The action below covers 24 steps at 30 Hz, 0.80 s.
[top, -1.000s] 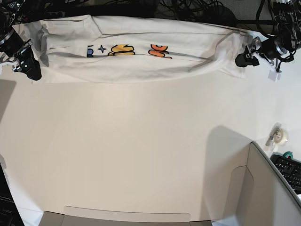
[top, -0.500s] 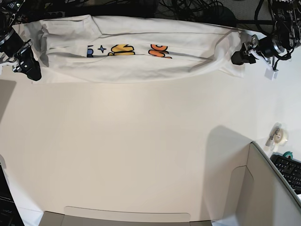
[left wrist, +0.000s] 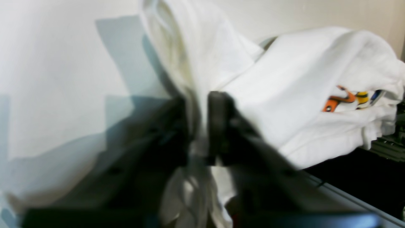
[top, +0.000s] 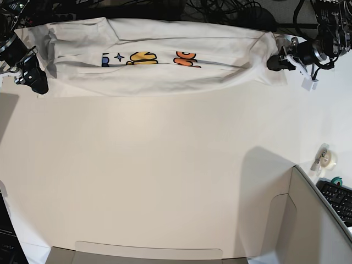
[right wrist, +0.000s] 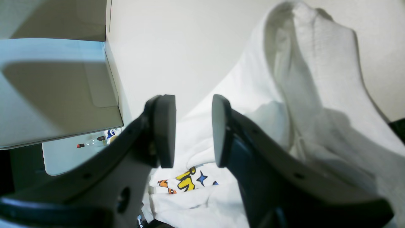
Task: Layout the t-shirt on the table in an organized manner, then fold the t-shirt properly
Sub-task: 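Fold the strip end with the left gripper over toward the blue print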
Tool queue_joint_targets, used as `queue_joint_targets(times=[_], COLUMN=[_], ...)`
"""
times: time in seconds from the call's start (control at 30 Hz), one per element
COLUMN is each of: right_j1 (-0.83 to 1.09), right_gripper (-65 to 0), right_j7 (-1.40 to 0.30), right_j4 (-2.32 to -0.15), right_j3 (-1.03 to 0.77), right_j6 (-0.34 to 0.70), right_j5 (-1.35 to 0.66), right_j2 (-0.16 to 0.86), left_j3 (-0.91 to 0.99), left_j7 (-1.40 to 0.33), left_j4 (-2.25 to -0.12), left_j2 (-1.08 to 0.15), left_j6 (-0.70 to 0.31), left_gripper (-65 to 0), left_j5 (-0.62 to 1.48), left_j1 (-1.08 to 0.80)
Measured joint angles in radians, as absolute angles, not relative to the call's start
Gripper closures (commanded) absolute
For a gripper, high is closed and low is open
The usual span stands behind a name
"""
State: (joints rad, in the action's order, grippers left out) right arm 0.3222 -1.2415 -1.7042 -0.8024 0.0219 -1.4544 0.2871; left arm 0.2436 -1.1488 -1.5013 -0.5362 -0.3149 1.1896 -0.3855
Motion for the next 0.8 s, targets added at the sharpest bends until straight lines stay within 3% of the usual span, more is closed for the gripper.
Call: queue_joint_targets(times=[0.2,0.43,0.8], right_j1=[0.324,0.322,0.319], right_gripper=[-19.3,-19.3,-19.3], right_j7=[-1.241,-1.242,-1.241], right_j4=[-1.704,-1.703,-1.703], right_j3=[-0.802,-0.801,-0.901], right_j6=[0.022,0.022,0.022], right_j5=[-1.455,-1.454,-1.457], right_j2=[0.284,0.281,0.29], left_j3=[0.299,0.284,0.279], left_j7=[-1.185,-1.242,-1.388], left_j4=[-1.621,-1.848,-1.888], left_j2=[-0.5,-0.47,-0.252], left_j6=[-0.29,-0.297,-0.297], left_gripper=[0.0,0.0,0.0], left_j5=[1.136,1.288,1.347], left_j1=[-0.411,-0.416,-0.304])
